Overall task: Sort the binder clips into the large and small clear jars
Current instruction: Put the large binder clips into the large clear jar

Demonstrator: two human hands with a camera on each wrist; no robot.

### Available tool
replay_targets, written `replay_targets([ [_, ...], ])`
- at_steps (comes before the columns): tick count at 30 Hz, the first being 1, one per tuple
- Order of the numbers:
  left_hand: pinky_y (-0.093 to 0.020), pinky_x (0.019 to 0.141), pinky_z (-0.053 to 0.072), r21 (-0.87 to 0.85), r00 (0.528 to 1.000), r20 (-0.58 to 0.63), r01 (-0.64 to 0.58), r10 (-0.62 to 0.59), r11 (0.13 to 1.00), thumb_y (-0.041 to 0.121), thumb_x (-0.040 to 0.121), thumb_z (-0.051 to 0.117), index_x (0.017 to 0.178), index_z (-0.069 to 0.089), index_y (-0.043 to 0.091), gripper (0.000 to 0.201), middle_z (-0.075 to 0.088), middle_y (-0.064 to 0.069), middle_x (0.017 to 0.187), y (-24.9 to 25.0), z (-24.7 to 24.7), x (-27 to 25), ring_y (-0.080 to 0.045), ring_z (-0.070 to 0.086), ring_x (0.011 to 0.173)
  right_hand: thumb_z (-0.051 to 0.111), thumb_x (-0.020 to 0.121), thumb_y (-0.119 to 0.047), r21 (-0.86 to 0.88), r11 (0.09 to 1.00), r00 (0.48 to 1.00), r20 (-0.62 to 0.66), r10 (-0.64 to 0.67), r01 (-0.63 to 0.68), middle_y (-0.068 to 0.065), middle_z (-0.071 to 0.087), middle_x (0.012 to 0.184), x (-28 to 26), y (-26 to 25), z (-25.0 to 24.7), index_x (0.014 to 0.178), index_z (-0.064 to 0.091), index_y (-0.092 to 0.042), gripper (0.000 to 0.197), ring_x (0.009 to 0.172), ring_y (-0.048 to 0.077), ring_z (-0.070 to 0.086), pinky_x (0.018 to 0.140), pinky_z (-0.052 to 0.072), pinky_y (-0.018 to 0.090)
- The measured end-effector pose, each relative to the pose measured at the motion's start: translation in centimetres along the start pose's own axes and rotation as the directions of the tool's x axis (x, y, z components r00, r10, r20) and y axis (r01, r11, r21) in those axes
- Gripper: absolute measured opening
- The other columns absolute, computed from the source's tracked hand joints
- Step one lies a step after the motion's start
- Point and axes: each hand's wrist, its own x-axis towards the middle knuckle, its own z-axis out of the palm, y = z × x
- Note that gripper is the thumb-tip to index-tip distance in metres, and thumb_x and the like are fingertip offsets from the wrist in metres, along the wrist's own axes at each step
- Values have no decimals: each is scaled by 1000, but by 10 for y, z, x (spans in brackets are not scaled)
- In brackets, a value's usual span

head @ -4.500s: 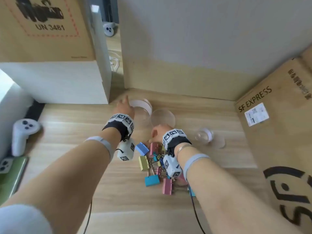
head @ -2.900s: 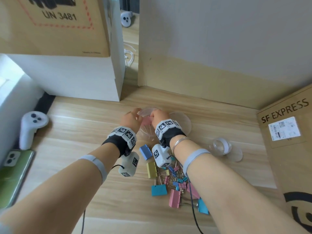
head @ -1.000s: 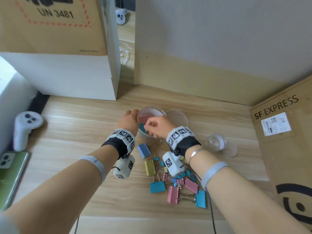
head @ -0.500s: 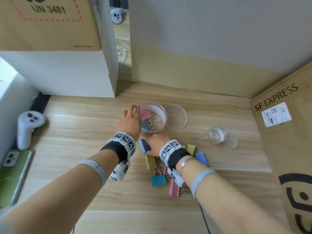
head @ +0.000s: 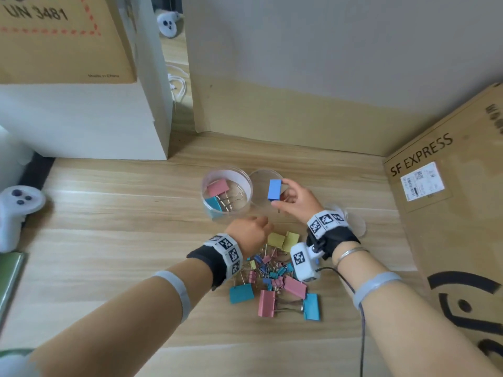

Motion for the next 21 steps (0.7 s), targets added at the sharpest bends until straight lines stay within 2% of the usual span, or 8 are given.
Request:
replay_targets([
  [2, -38, 73, 48, -59, 988, 136, 83, -75, 995, 21, 94, 43, 130, 41, 11, 38, 49, -9, 121, 10, 6, 14, -29, 52, 108, 73, 77, -17, 28, 1000, 999, -51, 7, -5, -1, 62, 78, 3, 6, 0, 128, 46, -21, 58, 71, 18, 58, 76, 51, 37],
  [4, -40, 85, 49, -122, 964, 221, 180, -150, 976, 32, 90, 53, 136, 39, 15, 51, 44, -8, 127, 15, 11, 27, -28, 45, 117, 73, 76, -20, 21, 1000, 997, -80, 17, -16, 0, 62, 79, 4, 12, 1, 127, 47, -24, 57, 71, 18, 58, 79, 51, 38],
  [7, -41, 89, 48, -167, 927, 276, 307, -255, 937, 49, 84, 55, 134, 39, 19, 61, 41, -7, 128, 22, 21, 40, -29, 43, 119, 73, 76, -23, 34, 999, 993, -115, 39, -35, -2, 61, 76, 4, 25, 1, 125, 48, -26, 56, 72, 20, 59, 81, 52, 44],
  [11, -41, 84, 48, -259, 919, 239, 372, -314, 891, 43, 84, 56, 128, 42, 18, 53, 42, -7, 124, 33, 30, 47, -30, 48, 113, 73, 76, -26, 38, 998, 988, -145, 57, -52, 1, 63, 78, 2, 34, -3, 126, 47, -27, 56, 79, 31, 64, 82, 53, 45],
  [15, -41, 85, 49, -323, 922, 187, 384, -339, 865, 38, 85, 53, 125, 47, 15, 46, 44, -8, 119, 34, 27, 47, -31, 49, 109, 73, 75, -32, 49, 997, 983, -168, 74, -66, -2, 64, 78, 2, 37, -8, 126, 47, -29, 57, 82, 30, 66, 83, 53, 45],
  [18, -40, 85, 50, -422, 943, 100, 328, -316, 845, 35, 85, 52, 116, 50, 14, 38, 45, -5, 116, 28, 9, 41, -28, 54, 102, 72, 77, -29, 97, 993, 976, -195, 91, -73, -3, 64, 77, 5, 37, -11, 126, 47, -28, 56, 72, 24, 64, 82, 53, 43],
  [21, -37, 83, 52, -534, 950, -70, 221, -304, 816, 36, 83, 56, 106, 56, 14, 32, 52, -3, 110, 18, -19, 34, -24, 60, 92, 70, 80, -23, 142, 987, 970, -217, 110, -80, -2, 65, 79, 6, 34, -16, 130, 45, -20, 55, 66, 18, 63, 77, 53, 36],
])
